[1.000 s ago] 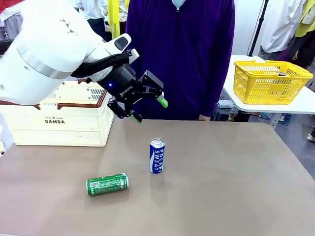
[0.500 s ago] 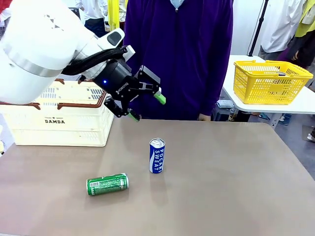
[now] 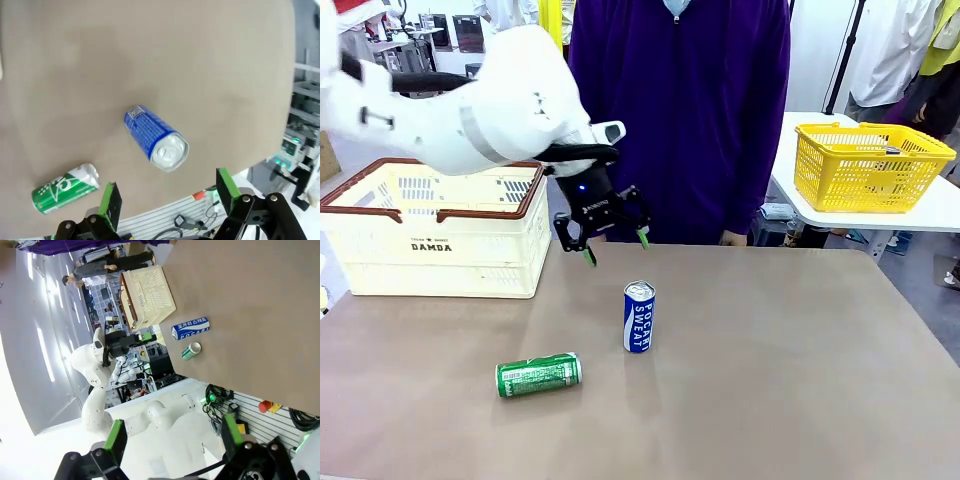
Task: Place the drinks into the Shopping basket.
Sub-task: Pick up one drink and place it into the Shopping basket.
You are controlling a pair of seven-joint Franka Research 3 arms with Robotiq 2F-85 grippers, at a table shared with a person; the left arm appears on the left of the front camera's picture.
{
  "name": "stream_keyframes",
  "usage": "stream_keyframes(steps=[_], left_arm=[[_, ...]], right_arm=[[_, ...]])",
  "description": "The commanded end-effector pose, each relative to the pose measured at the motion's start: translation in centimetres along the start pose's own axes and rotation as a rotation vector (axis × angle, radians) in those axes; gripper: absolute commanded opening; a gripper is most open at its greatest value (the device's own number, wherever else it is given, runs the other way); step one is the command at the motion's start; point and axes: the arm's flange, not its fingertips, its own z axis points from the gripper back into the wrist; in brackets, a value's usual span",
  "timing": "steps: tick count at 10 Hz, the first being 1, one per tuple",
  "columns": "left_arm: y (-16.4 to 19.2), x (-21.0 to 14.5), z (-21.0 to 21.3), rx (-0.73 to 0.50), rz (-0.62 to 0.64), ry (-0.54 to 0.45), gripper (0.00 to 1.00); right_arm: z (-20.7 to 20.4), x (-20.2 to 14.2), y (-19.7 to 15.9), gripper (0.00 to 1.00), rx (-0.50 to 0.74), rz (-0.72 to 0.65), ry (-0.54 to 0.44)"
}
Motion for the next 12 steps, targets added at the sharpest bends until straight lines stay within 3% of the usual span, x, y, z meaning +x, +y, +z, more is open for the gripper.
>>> stream_keyframes(steps=[1,4,5,12], left_arm=[[-2.2,0.8,-1.7,0.057,0.011,0.017,1.00],[-3.7,0.1,-6.3,0.220,-0.002,-0.042,1.00],[-3.9,-0.3,-7.2,0.243,-0.010,-0.021,1.00],[-3.0,-0.3,-12.3,0.290,-0.025,-0.010,1.00]], right_arm=[[0.3,-0.1,0.4,1.00,0.001,-0.014,0.004],[0.3,-0.1,0.4,1.00,0.001,-0.014,0.004],[0.3,-0.1,0.4,1.00,0.001,-0.014,0.004],[0.3,-0.1,0.4,1.00,0.001,-0.014,0.004]])
